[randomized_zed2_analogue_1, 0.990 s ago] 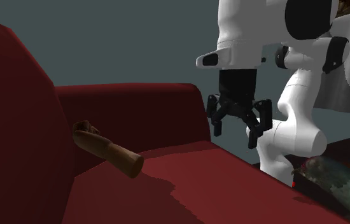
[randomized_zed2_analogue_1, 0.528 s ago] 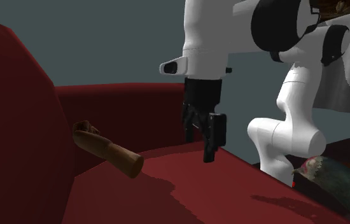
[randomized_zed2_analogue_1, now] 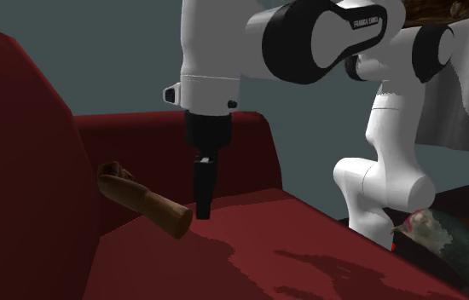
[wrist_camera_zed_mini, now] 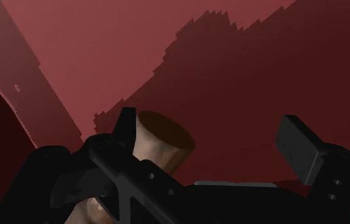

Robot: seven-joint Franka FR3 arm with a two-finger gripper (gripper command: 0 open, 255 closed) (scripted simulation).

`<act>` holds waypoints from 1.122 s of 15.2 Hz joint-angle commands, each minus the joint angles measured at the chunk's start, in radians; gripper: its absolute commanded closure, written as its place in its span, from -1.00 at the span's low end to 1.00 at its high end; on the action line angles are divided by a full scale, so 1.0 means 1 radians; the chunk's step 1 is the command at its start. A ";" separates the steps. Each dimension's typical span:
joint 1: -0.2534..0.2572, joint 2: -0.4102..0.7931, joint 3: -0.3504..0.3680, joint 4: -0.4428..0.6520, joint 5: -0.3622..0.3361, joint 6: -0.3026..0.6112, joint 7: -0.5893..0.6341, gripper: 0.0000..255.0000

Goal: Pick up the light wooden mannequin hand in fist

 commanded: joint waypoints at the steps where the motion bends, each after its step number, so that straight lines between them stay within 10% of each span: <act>1: -0.022 0.058 -0.005 0.054 -0.029 0.006 0.064 -1.00; 10: -0.093 0.265 -0.059 0.287 -0.131 -0.017 0.293 -1.00; 17: -0.094 0.275 -0.062 0.207 -0.139 0.071 0.315 -1.00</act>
